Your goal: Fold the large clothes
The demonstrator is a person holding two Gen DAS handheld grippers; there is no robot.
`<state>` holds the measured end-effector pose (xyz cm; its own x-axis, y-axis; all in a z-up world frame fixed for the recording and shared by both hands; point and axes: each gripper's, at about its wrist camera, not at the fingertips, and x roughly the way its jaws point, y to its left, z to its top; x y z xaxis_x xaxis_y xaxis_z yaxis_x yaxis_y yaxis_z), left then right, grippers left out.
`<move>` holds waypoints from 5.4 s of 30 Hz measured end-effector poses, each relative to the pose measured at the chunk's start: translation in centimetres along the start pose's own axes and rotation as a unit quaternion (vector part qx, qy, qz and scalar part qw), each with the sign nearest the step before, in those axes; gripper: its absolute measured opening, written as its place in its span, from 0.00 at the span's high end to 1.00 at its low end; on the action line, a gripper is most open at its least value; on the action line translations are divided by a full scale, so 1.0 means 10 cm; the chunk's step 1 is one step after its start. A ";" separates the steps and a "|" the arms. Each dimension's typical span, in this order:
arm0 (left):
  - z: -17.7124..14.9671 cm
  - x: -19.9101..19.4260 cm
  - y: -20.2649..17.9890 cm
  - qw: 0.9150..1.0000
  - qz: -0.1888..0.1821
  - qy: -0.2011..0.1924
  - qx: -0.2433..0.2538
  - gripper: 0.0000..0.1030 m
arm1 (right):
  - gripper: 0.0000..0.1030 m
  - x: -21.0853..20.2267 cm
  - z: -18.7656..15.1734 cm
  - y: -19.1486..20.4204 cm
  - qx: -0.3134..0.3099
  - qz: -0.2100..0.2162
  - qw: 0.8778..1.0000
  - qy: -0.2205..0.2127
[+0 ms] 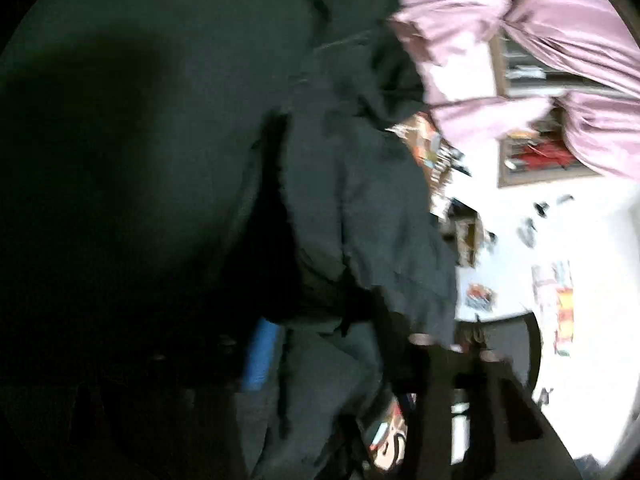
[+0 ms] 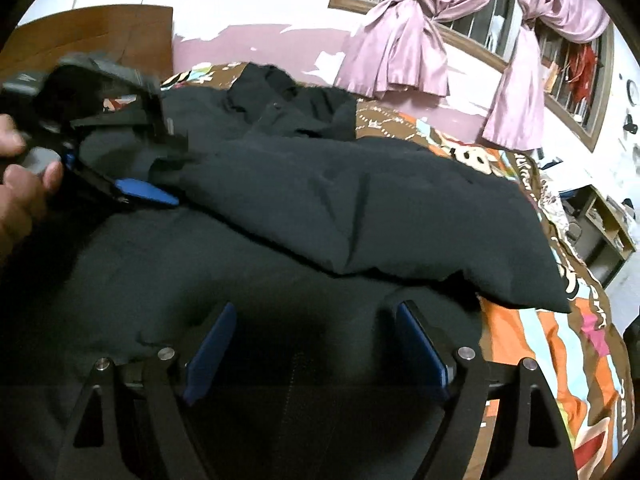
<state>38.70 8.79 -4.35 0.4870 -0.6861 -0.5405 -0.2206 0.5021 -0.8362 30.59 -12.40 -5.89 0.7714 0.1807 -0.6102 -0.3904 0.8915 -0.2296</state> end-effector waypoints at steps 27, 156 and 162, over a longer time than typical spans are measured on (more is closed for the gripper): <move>-0.20 -1.25 -0.11 0.896 0.203 -0.256 0.300 0.95 | 0.28 0.29 1.12 0.00 0.068 0.096 0.993 -0.024; -0.52 -2.66 0.77 0.880 0.157 -0.350 0.282 0.99 | 0.95 0.91 1.48 1.39 0.219 0.402 0.884 0.097; -0.46 -2.50 0.82 0.872 0.182 -0.331 0.312 0.98 | 0.93 0.71 1.51 1.37 0.179 0.381 0.905 0.064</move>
<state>20.81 27.63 1.91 0.9070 -0.0717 -0.4150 -0.0595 0.9537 -0.2948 38.30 7.33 -1.88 0.2730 0.7709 -0.5755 -0.5788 0.6095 0.5418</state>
